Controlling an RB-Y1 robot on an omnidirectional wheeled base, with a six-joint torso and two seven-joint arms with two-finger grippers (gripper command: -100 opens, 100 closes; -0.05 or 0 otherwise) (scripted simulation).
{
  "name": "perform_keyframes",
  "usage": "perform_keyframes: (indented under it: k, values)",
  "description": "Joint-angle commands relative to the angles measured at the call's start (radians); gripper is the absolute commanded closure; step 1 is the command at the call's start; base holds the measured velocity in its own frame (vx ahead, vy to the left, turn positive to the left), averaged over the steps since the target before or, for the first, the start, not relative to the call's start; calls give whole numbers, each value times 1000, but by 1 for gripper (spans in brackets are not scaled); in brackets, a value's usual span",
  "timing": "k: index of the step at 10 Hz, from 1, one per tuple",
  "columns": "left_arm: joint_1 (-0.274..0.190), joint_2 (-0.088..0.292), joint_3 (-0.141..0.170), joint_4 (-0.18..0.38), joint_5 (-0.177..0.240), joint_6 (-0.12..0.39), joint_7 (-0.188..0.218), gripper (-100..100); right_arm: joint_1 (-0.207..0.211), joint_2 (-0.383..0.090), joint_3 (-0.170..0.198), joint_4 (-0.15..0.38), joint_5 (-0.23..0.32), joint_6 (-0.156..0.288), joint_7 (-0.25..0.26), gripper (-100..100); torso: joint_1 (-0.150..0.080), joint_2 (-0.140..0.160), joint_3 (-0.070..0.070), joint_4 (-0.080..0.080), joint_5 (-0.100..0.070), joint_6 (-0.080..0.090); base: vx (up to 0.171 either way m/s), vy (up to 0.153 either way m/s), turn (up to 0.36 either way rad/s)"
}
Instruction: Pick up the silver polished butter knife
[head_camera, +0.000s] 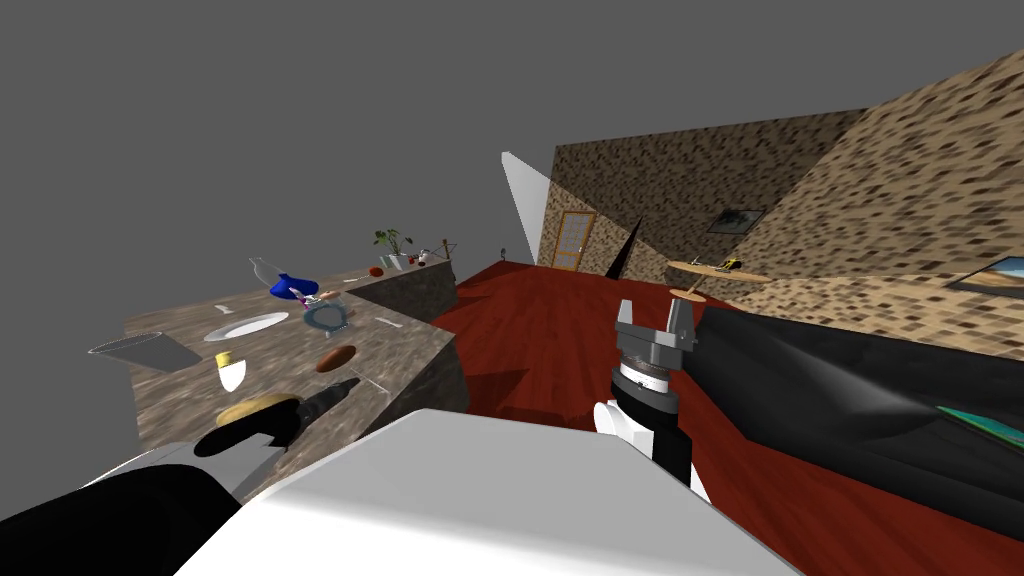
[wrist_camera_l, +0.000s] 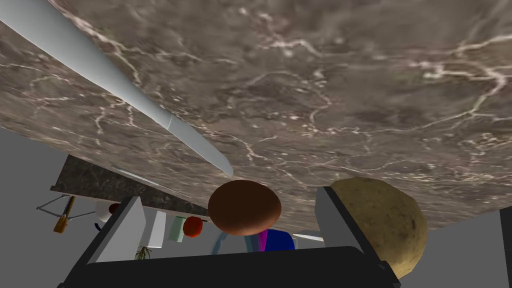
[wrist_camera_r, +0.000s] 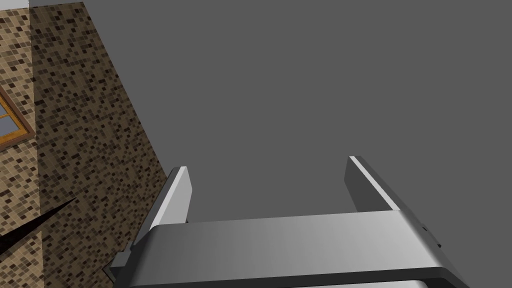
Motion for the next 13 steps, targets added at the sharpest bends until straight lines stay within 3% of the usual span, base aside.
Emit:
perform_keyframes:
  k: [1, 3, 4, 11, 13]
  values:
    - [4, 7, 10, 17, 16, 45, -9, -100, 0, 0, 0, 0, 0, 0, 0, 0, 0, 0, 0, 0, 0, 0, 101, -49, 25]
    - [9, 18, 27, 42, 44, 106, -22, -100, 0, 0, 0, 0, 0, 0, 0, 0, -1, -3, -1, 0, 0, 0, 181, -57, 53]
    - [9, 18, 27, 42, 44, 106, -22, -100, 0, 0, 0, 0, 0, 0, 0, 0, -1, -5, -3, -1, 0, 0, 129, -29, 25]
    - [7, 34, 70, 126, 126, 263, -51, -100, 0, 0, 0, 0, 0, 0, 0, 0, 0, -3, -2, -1, 0, 0, 154, -45, 38]
    - [6, 37, 77, 141, 139, 288, -56, -100, 0, 0, 0, 0, 0, 0, 0, 0, 0, -4, -2, -1, 0, 0, 148, -39, 31]
